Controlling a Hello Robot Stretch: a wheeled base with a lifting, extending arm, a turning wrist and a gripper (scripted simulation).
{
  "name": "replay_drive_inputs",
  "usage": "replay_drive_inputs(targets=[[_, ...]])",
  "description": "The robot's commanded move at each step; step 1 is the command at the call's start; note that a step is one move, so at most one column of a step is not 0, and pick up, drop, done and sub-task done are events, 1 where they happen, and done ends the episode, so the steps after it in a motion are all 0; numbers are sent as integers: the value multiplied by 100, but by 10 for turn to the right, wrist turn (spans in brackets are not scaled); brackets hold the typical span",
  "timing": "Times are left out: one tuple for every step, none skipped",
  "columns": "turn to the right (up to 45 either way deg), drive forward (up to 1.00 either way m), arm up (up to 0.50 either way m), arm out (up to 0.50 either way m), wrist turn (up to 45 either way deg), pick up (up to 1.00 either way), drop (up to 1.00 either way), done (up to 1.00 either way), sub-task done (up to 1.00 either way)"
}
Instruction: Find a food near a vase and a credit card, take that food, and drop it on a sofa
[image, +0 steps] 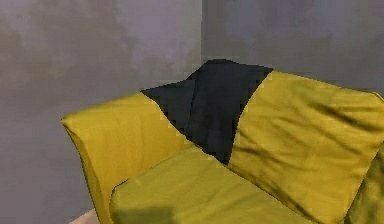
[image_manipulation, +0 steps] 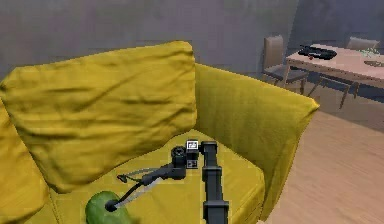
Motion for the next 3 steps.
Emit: replay_drive_inputs(targets=[[0, 0, 10, 0, 0, 0, 0, 0, 0], [0, 0, 0, -8, 0, 0, 0, 0, 0], [0, 0, 0, 0, 0, 0, 0, 100, 0]])
